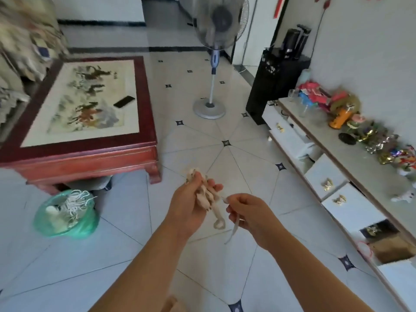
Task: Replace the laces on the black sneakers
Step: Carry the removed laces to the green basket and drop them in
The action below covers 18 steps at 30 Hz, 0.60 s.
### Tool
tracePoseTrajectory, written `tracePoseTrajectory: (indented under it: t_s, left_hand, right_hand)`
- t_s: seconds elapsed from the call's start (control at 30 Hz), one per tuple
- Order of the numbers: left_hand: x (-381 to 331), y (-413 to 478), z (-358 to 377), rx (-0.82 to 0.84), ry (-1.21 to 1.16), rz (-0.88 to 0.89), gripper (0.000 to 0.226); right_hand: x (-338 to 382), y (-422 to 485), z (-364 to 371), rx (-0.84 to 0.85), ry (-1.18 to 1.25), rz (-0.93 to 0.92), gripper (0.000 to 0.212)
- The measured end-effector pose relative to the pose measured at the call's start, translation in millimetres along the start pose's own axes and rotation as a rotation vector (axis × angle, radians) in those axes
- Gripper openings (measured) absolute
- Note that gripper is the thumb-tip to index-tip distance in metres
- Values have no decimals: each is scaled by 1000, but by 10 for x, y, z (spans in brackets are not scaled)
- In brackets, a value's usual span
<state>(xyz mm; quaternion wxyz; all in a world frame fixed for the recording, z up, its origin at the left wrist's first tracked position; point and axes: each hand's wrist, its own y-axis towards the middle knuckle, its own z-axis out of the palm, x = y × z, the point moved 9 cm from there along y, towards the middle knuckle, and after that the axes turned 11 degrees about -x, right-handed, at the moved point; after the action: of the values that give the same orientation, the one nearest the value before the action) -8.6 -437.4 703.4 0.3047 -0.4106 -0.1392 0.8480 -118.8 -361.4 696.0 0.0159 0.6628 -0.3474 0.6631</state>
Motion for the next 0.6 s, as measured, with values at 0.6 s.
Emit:
tracePoseTrajectory:
  t_s: [0.6]
  left_hand:
    - [-2101,398,-1863,-408,550,334,4]
  right_hand:
    - [1326,780,3184,256,-275,-382,20]
